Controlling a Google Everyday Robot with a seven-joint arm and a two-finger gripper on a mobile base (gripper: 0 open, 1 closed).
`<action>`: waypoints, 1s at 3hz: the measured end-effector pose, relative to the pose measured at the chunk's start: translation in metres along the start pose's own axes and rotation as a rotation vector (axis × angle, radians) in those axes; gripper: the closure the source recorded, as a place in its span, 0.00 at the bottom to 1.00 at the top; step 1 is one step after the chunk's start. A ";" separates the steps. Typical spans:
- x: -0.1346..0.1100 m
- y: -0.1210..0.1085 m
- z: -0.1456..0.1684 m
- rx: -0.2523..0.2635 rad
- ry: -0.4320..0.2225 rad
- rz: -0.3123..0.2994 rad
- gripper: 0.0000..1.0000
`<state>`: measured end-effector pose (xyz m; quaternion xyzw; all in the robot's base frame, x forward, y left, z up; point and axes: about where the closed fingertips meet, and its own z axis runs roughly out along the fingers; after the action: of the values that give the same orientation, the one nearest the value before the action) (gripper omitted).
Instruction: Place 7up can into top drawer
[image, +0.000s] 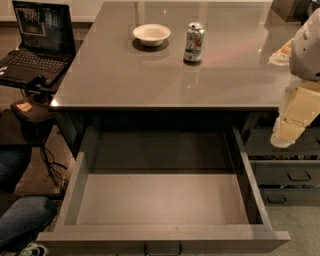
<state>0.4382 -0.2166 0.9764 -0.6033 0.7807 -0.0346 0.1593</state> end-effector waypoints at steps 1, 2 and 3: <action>0.000 0.000 0.000 0.000 0.000 0.000 0.00; -0.005 -0.011 -0.001 0.001 -0.031 -0.012 0.00; -0.017 -0.050 0.006 -0.016 -0.112 -0.012 0.00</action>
Offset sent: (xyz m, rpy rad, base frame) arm 0.0288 0.0044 0.0072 0.0704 -0.0076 0.0522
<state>0.4904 -0.2127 0.9869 -0.6101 0.7673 0.0045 0.1975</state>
